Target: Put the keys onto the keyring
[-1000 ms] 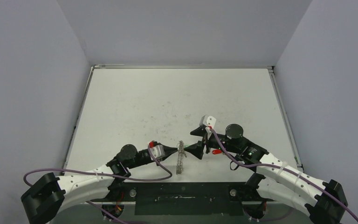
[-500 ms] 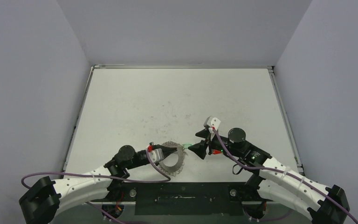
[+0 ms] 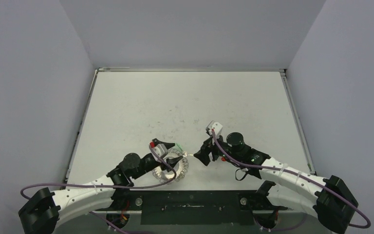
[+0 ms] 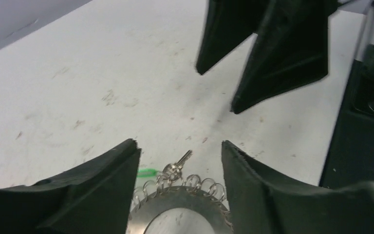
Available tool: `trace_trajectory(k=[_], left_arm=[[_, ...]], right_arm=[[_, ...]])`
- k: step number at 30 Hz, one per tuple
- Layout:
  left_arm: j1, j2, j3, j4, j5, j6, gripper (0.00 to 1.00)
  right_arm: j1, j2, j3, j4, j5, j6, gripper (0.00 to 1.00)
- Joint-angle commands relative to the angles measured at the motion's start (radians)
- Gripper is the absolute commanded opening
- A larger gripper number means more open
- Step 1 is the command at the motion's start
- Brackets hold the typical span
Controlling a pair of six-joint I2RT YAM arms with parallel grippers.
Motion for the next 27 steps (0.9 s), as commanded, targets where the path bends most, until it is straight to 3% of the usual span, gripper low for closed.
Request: trace_trajectory(k=[1,4,10,14,22,27], left_arm=[[0.001,-0.097,0.044,-0.211,-0.369,-0.284,0.64],[0.007,-0.157,0.090,-0.439,-0.544,-0.488,0.71],[0.052,-0.176,0.145,-0.695,-0.566,-0.626,0.72],[0.153,-0.134,0.181,-0.800,-0.477,-0.705,0.72],[0.469,-0.026,0.226,-0.888,-0.212,-0.789,0.73],[0.585,-0.037,0.236,-0.951,-0.149,-0.820,0.74]], right_arm=[[0.018,0.098,0.053,0.056,0.099,0.063,0.75],[0.028,0.206,0.100,0.041,0.119,0.107,0.75],[0.083,0.381,0.193,0.037,0.088,0.117,0.72],[0.129,0.455,0.269,-0.005,0.099,0.098,0.71],[0.165,0.579,0.420,-0.074,0.161,0.195,0.70],[0.196,0.693,0.529,-0.115,0.152,0.234,0.58]])
